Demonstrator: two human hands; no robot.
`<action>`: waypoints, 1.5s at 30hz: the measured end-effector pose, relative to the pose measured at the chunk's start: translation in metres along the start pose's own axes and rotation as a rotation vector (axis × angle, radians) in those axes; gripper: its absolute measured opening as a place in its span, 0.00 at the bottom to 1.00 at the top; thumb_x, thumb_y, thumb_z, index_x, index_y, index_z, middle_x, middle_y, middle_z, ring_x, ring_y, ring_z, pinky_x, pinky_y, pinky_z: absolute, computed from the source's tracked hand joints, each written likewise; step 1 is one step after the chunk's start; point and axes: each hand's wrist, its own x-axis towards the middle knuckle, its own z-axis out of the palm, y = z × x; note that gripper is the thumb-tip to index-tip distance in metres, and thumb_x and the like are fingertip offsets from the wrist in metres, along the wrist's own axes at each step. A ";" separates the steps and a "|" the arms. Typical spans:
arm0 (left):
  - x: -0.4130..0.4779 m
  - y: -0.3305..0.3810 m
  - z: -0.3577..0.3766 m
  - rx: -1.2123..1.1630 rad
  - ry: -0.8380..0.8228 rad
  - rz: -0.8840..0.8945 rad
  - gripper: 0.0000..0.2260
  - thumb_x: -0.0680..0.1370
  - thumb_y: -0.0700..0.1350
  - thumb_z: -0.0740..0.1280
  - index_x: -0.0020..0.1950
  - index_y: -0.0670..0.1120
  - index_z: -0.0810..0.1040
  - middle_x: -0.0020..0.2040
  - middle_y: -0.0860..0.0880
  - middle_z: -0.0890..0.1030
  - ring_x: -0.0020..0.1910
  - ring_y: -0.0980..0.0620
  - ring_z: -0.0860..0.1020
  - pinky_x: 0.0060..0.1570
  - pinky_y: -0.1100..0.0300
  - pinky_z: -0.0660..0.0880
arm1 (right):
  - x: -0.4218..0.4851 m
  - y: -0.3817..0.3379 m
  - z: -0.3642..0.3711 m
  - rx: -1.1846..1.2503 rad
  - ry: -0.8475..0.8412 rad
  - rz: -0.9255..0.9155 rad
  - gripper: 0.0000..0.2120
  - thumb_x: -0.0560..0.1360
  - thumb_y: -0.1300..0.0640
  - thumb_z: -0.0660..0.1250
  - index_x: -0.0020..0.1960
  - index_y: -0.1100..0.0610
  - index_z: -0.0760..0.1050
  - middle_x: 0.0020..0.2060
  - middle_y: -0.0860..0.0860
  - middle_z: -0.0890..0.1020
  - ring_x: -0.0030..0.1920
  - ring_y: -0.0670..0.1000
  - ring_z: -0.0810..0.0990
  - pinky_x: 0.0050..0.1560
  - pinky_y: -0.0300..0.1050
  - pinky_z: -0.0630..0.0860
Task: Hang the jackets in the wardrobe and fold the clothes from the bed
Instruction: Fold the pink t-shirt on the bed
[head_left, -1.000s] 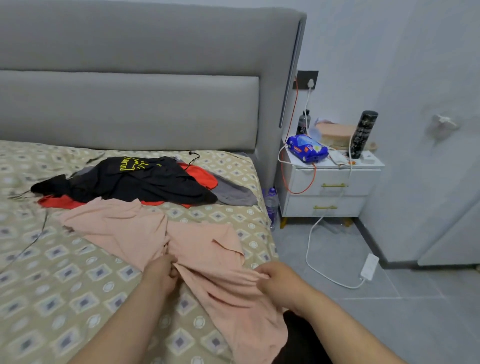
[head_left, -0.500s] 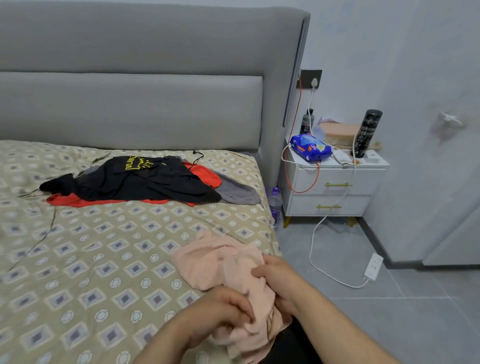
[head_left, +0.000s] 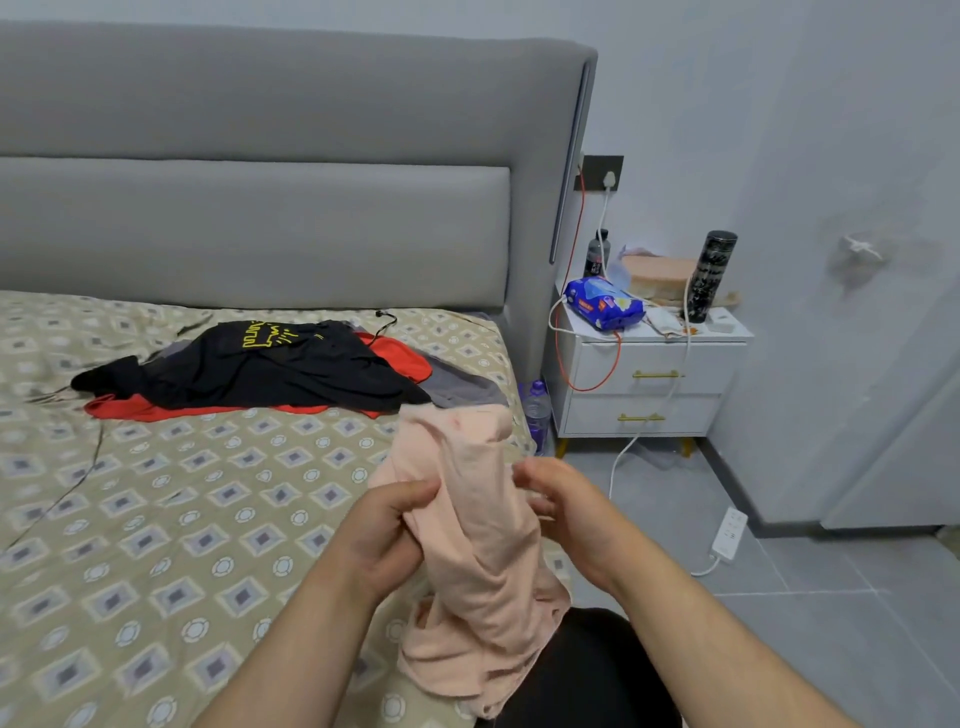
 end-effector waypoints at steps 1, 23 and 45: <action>-0.002 0.004 0.003 0.100 -0.028 0.006 0.35 0.58 0.33 0.78 0.65 0.34 0.77 0.63 0.35 0.79 0.62 0.37 0.79 0.58 0.44 0.78 | -0.001 -0.004 0.001 0.018 -0.003 -0.050 0.19 0.69 0.45 0.71 0.55 0.54 0.77 0.43 0.48 0.81 0.36 0.43 0.80 0.39 0.38 0.74; -0.013 0.030 0.021 0.684 0.534 0.450 0.07 0.79 0.42 0.65 0.56 0.45 0.79 0.52 0.44 0.83 0.50 0.46 0.81 0.48 0.53 0.75 | -0.041 -0.048 0.006 0.344 -0.129 -0.279 0.11 0.77 0.73 0.60 0.43 0.62 0.76 0.37 0.56 0.78 0.39 0.51 0.77 0.43 0.43 0.77; -0.049 0.011 0.085 0.338 -0.224 0.284 0.23 0.51 0.32 0.61 0.44 0.37 0.82 0.39 0.39 0.81 0.38 0.43 0.80 0.39 0.57 0.78 | -0.051 -0.081 0.002 -0.506 0.215 -0.446 0.24 0.74 0.71 0.59 0.57 0.44 0.77 0.50 0.47 0.78 0.43 0.46 0.76 0.38 0.34 0.72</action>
